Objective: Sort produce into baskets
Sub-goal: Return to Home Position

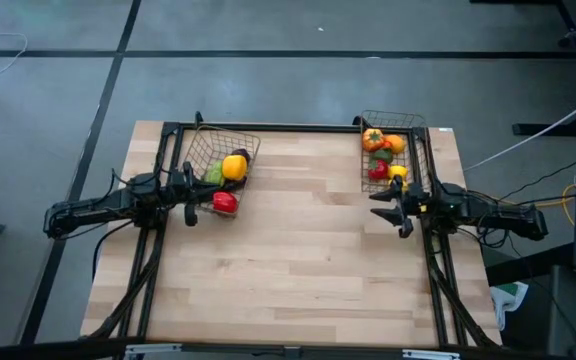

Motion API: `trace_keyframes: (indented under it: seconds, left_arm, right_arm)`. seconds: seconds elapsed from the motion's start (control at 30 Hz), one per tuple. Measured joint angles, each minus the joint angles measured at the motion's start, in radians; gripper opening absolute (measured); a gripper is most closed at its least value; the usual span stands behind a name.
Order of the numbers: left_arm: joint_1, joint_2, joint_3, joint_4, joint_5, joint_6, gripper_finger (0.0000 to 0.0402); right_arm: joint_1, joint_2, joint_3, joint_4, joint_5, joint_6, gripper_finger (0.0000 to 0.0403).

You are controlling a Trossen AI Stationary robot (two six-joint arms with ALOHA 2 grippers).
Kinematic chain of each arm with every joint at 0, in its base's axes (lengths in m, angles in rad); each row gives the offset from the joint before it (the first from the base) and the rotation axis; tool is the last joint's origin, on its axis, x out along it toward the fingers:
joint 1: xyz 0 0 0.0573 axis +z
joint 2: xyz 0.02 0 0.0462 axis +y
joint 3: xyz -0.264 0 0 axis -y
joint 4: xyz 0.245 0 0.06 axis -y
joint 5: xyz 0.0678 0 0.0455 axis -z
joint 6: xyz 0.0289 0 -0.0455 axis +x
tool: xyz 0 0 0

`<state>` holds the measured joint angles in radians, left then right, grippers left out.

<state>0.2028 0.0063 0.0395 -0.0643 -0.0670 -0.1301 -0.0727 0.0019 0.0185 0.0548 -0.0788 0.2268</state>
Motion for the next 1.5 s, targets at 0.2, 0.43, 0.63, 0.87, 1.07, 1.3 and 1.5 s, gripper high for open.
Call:
trace_keyframes:
  seconds: [0.2,0.43,0.63,0.87,1.07,1.3,1.5]
  left_arm:
    - [0.000,0.000,0.000,0.000,0.000,0.000,0.0031]
    - [0.000,0.000,0.000,0.000,0.000,0.000,0.0031]
    - [0.000,0.000,0.000,0.000,0.000,-0.001,0.0031]
    - [0.000,0.000,0.000,0.000,0.000,-0.001,0.0031]
    - [0.000,0.000,0.000,0.000,0.000,-0.001,0.0031]
    - [0.000,0.000,0.000,0.000,0.000,0.000,0.0031]
    - [0.000,0.000,0.000,0.000,0.000,-0.001,0.0031]
  right_arm:
    - [0.000,0.002,0.000,-0.024,0.001,0.000,0.0209]
    - [0.000,0.002,0.000,-0.026,0.001,0.000,0.0209]
    - [0.000,0.002,0.000,-0.027,0.001,0.000,0.0209]
    - [0.000,0.002,0.000,-0.027,0.001,0.000,0.0209]
    - [0.000,0.002,0.000,-0.027,0.000,0.000,0.0209]
    - [0.000,0.002,0.000,-0.027,0.000,0.000,0.0209]
    - [0.000,0.002,0.000,-0.027,0.000,0.000,0.0209]
